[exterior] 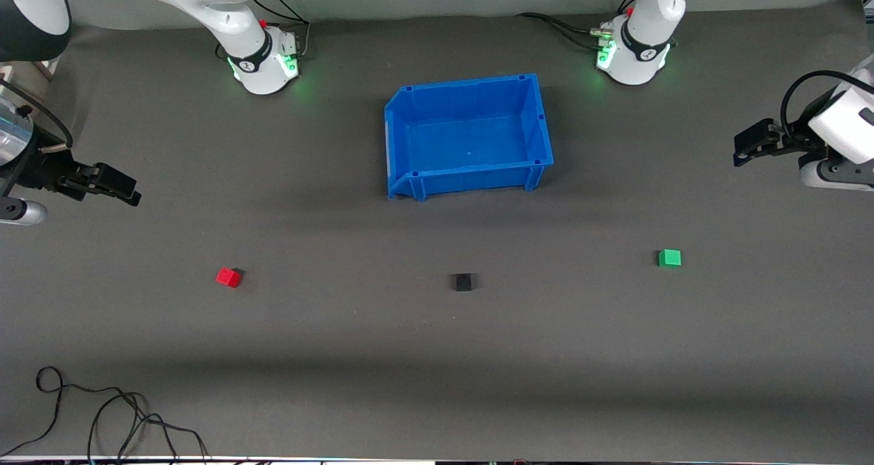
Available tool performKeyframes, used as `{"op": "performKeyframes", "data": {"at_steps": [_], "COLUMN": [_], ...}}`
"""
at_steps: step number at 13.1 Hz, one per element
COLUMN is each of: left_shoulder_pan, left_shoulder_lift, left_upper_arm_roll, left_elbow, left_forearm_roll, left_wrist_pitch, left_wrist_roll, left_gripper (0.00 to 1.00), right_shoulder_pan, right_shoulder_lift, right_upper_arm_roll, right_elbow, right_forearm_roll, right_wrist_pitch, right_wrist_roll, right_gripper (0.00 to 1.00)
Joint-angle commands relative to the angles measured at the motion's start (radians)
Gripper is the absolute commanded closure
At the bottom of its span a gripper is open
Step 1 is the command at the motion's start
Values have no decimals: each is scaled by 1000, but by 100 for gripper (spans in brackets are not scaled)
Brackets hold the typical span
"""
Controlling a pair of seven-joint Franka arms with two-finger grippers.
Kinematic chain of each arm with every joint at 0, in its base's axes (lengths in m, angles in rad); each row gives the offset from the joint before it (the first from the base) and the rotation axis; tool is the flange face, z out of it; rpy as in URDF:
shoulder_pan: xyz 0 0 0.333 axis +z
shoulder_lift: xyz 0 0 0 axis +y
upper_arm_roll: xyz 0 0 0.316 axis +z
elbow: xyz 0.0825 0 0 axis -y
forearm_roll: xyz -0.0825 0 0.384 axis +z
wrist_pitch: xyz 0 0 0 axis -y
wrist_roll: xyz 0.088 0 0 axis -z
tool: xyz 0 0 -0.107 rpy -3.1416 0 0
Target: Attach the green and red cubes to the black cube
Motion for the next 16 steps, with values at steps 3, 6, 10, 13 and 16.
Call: {"op": "performKeyframes", "data": {"at_steps": [3,6,10,13,16], "left_shoulder_pan": [-13,-13,-13,-13,15], "left_shoulder_lift": [-9,-9,-9,-9,-9], "left_upper_arm_roll": [5,5,5,6,15], "left_elbow": [11,12,12,12,7], "left_forearm_roll": [18,19,19,18,-5], "left_wrist_pitch": [4,4,6,2,-19], "left_wrist_roll": [14,14,14,8,-132], "left_gripper": [0,0,0,0,0], "right_shoulder_pan": [-5,-2,2,2,-6], "right_shoulder_lift": [15,16,13,45,105], "right_upper_arm_roll": [6,6,6,6,5], "right_elbow": [30,28,11,-1,-9], "right_forearm_roll": [-10,-10,-11,-11,-11], "right_wrist_pitch": [-15,-15,-18,43,101], "right_wrist_roll": [4,4,-5,-2,-2], "right_gripper": [0,0,0,0,0]}}
